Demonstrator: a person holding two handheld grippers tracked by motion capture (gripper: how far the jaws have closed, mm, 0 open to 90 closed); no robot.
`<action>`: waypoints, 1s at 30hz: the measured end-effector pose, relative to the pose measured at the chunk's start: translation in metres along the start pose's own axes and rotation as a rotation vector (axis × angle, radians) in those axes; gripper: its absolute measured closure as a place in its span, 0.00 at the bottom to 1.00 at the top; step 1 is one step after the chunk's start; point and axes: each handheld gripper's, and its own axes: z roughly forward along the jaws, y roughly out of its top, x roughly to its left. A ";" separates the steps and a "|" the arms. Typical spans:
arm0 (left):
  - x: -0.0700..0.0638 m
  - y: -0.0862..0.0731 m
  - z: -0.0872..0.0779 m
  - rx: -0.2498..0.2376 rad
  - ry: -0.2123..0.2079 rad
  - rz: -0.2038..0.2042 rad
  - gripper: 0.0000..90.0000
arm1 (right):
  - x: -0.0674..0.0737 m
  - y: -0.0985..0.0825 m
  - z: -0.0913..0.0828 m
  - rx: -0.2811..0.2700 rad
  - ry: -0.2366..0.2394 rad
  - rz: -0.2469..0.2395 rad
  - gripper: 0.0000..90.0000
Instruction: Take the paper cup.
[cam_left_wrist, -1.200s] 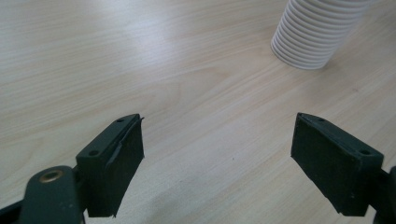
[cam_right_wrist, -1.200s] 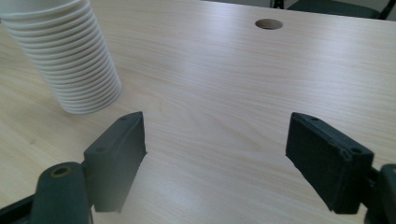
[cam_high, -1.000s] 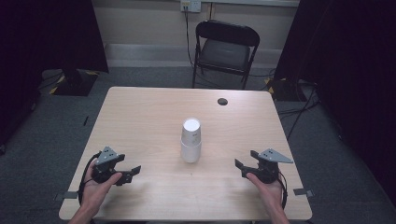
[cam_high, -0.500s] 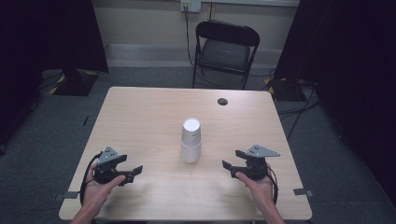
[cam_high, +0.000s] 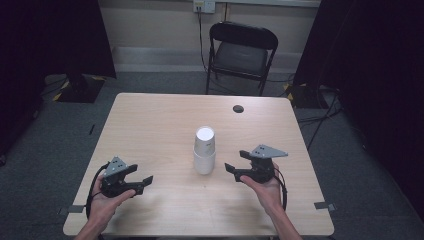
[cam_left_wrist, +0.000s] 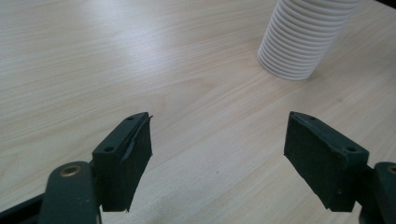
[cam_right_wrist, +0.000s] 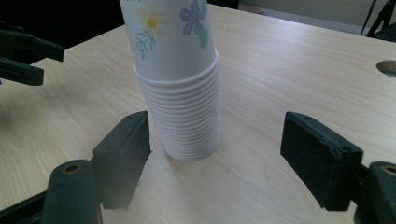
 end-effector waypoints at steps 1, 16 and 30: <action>-0.001 0.000 0.001 0.001 0.003 0.000 0.25 | 0.001 0.002 0.002 0.004 0.004 -0.005 0.25; -0.005 -0.002 -0.002 -0.012 0.018 0.040 0.23 | 0.009 0.032 0.026 -0.003 0.050 -0.065 0.20; -0.010 -0.002 -0.002 0.006 -0.024 0.089 0.18 | 0.016 0.057 0.054 -0.019 0.104 -0.112 0.19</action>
